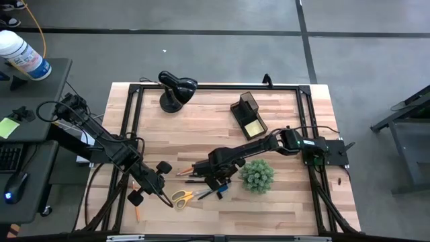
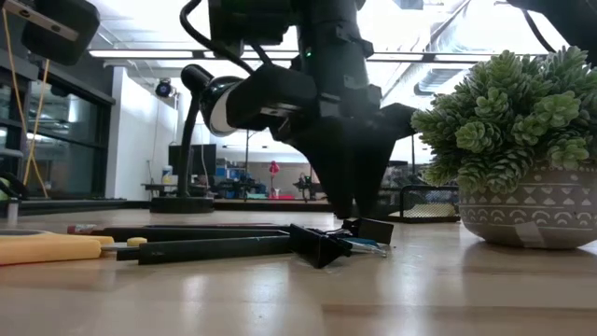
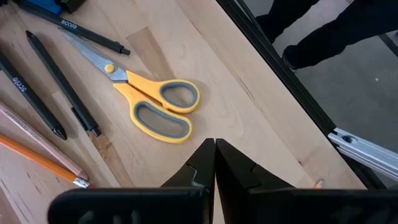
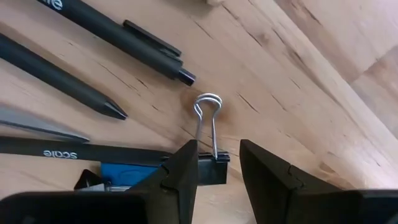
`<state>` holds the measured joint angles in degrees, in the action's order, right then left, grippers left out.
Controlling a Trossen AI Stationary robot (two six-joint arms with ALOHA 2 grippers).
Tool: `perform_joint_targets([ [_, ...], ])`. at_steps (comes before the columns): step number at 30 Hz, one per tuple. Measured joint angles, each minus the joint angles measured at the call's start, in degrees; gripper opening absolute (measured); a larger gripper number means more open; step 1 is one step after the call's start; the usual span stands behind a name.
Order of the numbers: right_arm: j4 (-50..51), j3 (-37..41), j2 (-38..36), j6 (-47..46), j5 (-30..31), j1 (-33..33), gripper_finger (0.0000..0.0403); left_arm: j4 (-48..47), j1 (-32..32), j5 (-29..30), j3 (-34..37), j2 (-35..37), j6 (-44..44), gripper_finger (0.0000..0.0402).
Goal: Pick and place office supplies into organizer
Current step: Put the top binder clip into the desk organizer
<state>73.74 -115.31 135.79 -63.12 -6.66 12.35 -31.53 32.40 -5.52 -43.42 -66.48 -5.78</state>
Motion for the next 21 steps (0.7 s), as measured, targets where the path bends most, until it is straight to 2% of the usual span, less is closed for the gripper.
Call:
perform_joint_targets([
  [21, 0.32, -0.02, 0.94, 0.8, 1.76, 0.07, 0.0116, 0.11, 0.0, 0.22, 0.0, 0.0, -0.04, 0.0001],
])
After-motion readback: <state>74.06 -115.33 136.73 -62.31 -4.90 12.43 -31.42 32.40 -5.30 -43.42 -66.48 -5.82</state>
